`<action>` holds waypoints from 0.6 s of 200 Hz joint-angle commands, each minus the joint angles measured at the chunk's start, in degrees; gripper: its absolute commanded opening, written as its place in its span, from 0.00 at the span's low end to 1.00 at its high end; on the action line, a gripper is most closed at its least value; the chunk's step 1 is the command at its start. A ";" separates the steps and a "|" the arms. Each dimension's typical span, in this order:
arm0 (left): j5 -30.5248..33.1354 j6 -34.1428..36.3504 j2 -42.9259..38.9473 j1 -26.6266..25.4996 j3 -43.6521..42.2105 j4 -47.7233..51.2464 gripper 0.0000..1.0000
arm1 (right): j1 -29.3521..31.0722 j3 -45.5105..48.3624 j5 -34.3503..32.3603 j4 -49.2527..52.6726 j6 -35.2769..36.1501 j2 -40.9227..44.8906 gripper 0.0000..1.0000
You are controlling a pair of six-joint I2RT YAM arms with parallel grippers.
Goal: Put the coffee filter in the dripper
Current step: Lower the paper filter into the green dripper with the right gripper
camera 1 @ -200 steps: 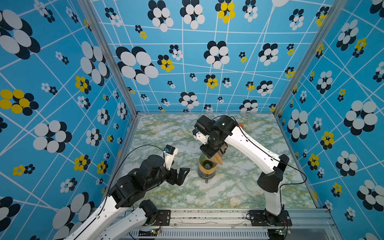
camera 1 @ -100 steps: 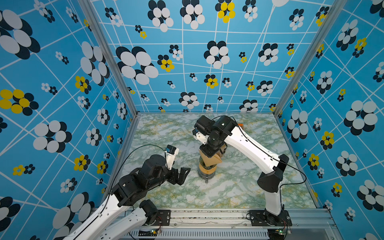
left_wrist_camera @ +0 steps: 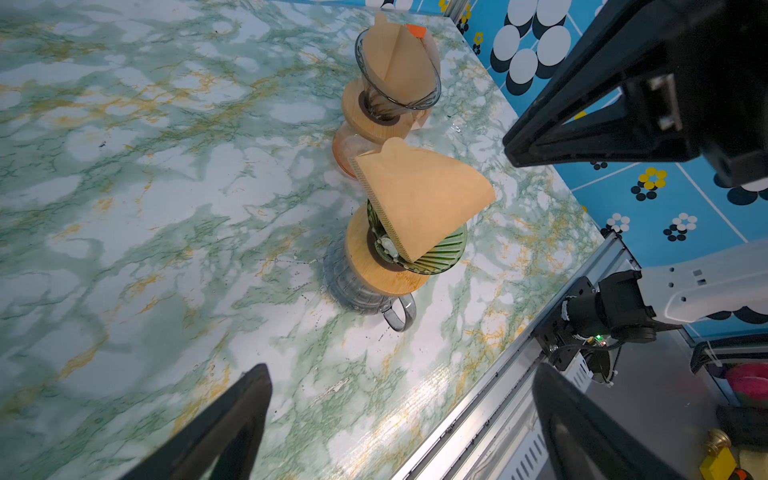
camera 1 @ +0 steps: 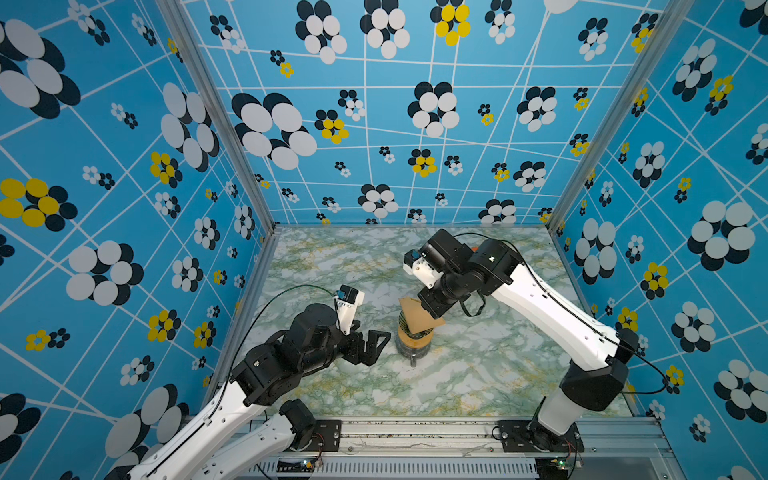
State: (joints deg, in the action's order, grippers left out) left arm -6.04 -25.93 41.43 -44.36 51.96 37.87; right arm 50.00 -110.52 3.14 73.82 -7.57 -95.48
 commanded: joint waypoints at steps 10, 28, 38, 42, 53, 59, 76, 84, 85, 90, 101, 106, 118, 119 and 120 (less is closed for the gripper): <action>-1.12 -0.71 0.89 -0.75 0.17 -3.25 0.99 | -1.81 4.24 0.22 -5.33 -0.03 2.26 0.04; 0.22 -2.56 1.57 -0.77 0.28 -3.59 0.99 | -3.44 6.25 0.37 -6.31 0.17 2.15 0.02; 0.24 -2.83 2.12 -0.84 0.46 -3.59 0.99 | -3.67 6.92 0.00 -6.75 0.63 1.86 0.02; 0.36 -2.93 2.29 -0.82 0.45 -3.59 0.99 | -3.76 7.05 -0.20 -6.83 0.79 1.80 0.02; 0.88 -4.03 2.57 -0.84 0.63 -3.38 0.99 | -4.05 7.50 -1.28 -7.04 1.19 1.21 0.02; 1.24 -4.59 2.76 -0.82 0.78 -3.12 0.99 | -4.24 7.70 -1.86 -7.25 1.40 0.90 0.03; 0.30 -4.40 3.59 -0.82 1.27 -2.86 0.99 | -4.74 7.86 -2.01 -7.37 2.19 -0.05 0.02; -0.42 -4.27 3.84 -0.83 1.20 -3.17 0.99 | -4.80 7.85 -1.80 -7.17 2.64 -0.54 0.03; -0.44 -4.24 3.84 -0.82 1.16 -3.16 0.99 | -4.85 7.77 -1.76 -7.14 2.69 -0.60 0.02; -0.68 -4.29 3.90 -0.89 1.08 -3.32 0.99 | -4.82 7.65 -1.50 -6.92 2.89 -1.02 0.03; -1.05 -3.79 3.88 -0.87 0.85 -3.79 0.99 | -4.83 7.56 -0.48 -6.52 3.35 -1.61 0.02; -1.32 -3.21 3.88 -0.92 0.73 -4.05 0.99 | -4.81 7.60 0.10 -6.30 3.64 -1.91 0.03; 0.40 -3.84 3.72 -0.95 0.85 -3.64 0.99 | -4.88 7.47 0.55 -5.81 3.89 -2.63 0.02; 0.50 -3.90 3.69 -0.93 0.85 -3.66 0.99 | -4.85 7.49 0.60 -5.80 3.93 -2.66 0.03; 0.59 -3.97 3.67 -0.96 0.86 -3.67 0.99 | -4.84 7.50 0.62 -5.75 3.91 -2.72 0.03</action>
State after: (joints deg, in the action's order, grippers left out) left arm -6.26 -29.54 45.43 -44.80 51.96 35.48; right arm 45.45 -103.20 2.31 67.05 -5.30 -96.60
